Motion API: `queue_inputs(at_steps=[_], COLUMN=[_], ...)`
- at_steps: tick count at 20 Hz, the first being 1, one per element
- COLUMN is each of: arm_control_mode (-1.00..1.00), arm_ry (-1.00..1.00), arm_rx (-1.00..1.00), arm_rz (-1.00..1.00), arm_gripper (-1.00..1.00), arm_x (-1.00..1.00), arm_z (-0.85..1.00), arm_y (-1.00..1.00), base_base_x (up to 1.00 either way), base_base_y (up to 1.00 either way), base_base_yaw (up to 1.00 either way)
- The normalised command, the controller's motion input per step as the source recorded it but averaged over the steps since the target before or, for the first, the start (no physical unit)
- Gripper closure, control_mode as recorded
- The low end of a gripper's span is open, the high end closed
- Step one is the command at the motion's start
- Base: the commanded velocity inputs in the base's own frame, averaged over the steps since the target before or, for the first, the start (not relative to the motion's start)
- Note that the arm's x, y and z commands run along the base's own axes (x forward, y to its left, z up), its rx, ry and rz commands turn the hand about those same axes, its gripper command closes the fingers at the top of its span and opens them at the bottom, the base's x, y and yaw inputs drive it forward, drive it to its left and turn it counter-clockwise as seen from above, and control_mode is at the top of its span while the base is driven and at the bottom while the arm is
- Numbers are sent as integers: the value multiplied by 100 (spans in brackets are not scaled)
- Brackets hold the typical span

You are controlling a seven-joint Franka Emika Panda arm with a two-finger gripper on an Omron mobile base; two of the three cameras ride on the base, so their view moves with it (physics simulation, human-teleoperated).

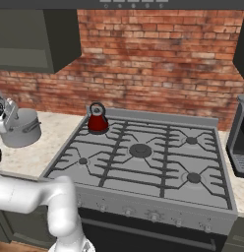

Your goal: Pick the kettle from the cabinet and place it on a stove burner. Then pick the pot from the counter and place it on another stove burner. Finally, turn both burners on.

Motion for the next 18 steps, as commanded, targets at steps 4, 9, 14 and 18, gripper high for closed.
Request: queue_inputs(at_steps=[4,9,14,18], arm_control_mode=[-100,-100,-100,-100], arm_ry=[1,0,0,0], arm_rx=[0,0,0,0], arm_rz=[-7,-7,-6,-3], arm_gripper=[-100,-100,-100,-100], arm_x=[0,-5,-11,-22], arm_z=[-8,-11,-20,-17], arm_y=[12,0,0,0], base_base_x=[0,0,0,0], base_base_y=[0,0,0,0], base_base_yaw=[0,0,0,0])
